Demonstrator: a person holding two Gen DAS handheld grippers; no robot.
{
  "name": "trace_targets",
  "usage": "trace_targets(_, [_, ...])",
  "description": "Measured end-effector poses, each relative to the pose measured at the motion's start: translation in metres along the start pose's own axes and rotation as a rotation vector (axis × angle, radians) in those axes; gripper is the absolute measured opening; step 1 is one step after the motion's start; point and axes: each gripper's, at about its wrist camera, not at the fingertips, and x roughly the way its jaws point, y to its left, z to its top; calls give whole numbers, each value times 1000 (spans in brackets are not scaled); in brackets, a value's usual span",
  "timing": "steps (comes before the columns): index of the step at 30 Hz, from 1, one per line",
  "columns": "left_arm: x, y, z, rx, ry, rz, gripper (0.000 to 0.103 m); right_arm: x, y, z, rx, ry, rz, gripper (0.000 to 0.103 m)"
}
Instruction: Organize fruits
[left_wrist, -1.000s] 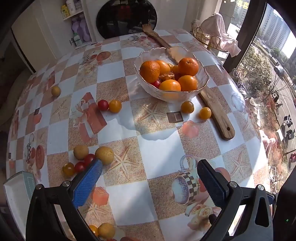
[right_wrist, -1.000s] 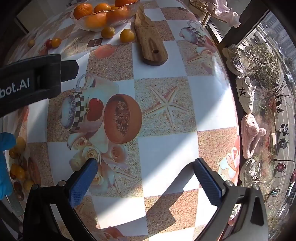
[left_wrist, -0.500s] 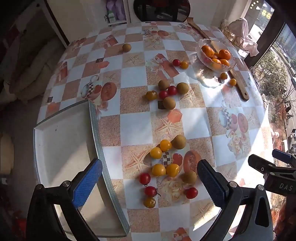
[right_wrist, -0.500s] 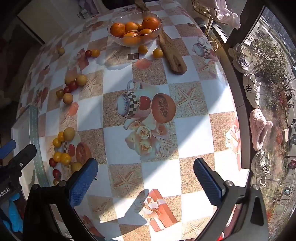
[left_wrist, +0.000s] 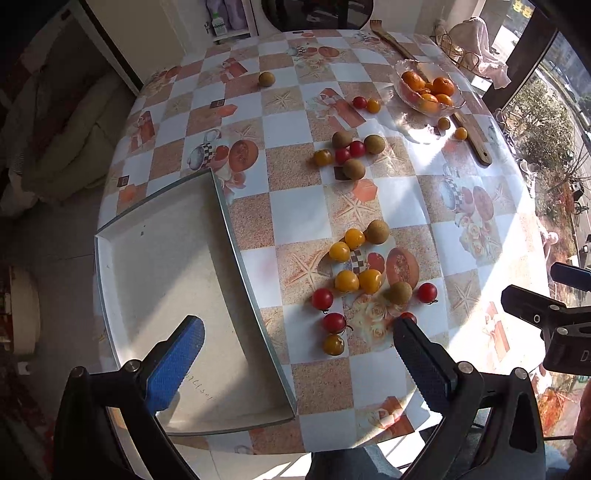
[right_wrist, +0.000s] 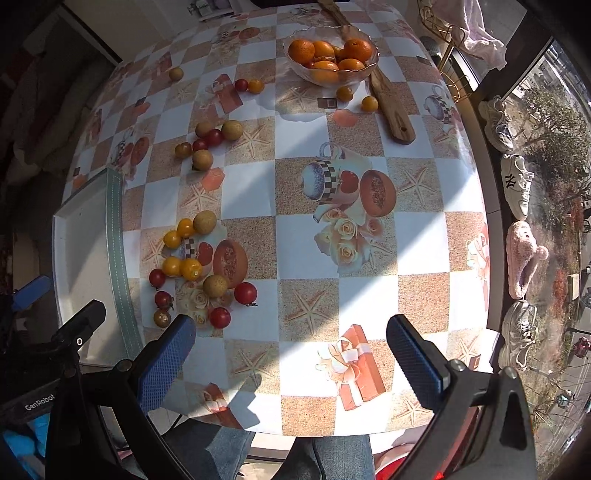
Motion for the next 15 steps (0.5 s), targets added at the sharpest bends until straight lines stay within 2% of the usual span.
trace_targets(15, [-15, 11, 9, -35, -51, 22, 103, -9, 20, 18, -81, -2, -30, 103])
